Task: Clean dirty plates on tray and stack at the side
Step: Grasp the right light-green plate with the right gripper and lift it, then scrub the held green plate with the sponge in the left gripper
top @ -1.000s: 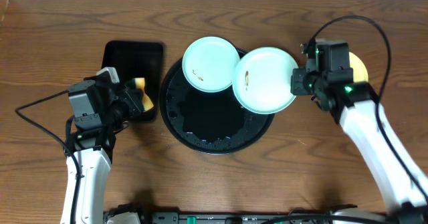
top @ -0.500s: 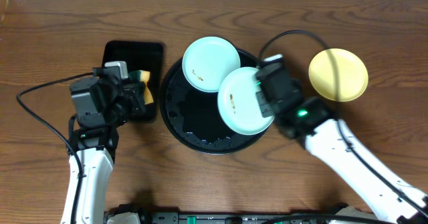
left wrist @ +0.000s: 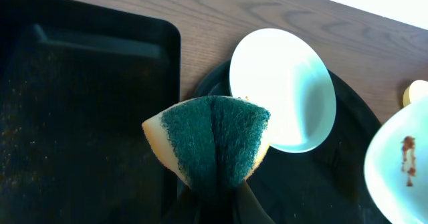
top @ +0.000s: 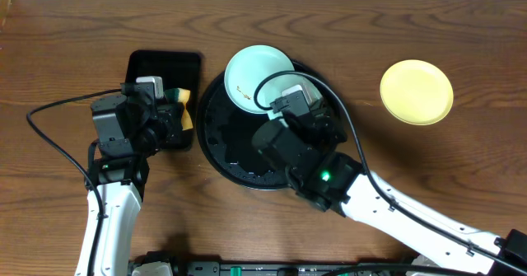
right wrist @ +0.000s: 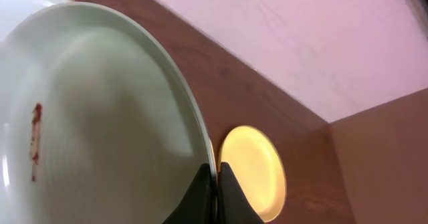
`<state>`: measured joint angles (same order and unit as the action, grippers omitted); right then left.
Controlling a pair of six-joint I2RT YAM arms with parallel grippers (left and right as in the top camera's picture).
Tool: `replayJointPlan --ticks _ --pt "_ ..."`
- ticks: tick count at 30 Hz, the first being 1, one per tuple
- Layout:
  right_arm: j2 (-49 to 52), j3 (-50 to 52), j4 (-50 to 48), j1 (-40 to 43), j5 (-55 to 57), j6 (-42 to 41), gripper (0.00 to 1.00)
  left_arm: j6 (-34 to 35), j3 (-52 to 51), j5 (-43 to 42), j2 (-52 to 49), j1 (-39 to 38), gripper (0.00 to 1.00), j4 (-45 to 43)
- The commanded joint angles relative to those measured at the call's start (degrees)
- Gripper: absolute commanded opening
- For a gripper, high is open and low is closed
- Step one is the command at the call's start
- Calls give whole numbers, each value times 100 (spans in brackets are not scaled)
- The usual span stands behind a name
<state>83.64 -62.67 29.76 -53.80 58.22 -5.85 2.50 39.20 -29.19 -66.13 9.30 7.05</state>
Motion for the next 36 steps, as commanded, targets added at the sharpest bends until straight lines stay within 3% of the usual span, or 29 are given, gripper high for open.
replayJointPlan --ticks 1,6,10,17,26,36 --pt "-61 -26 223 535 -1751 -273 1 -118 168 7 -11 -13 7 20" --pt "-59 -26 787 1705 -4404 -1113 1 -118 168 -190 -11 -151 7 52" --pt "-37 -26 1255 2535 -5687 -1423 1 -118 168 -188 -11 -487 7 35" --pt "310 219 1414 2981 -5788 -1493 1 -118 168 -98 -11 -1202 7 -105" --pt "933 533 769 2973 -5757 -1779 1 -118 168 -98 -160 -2201 7 -212" --pt "1058 533 772 2973 -5654 -1773 1 -295 164 7 -1412 -3161 7 -662"
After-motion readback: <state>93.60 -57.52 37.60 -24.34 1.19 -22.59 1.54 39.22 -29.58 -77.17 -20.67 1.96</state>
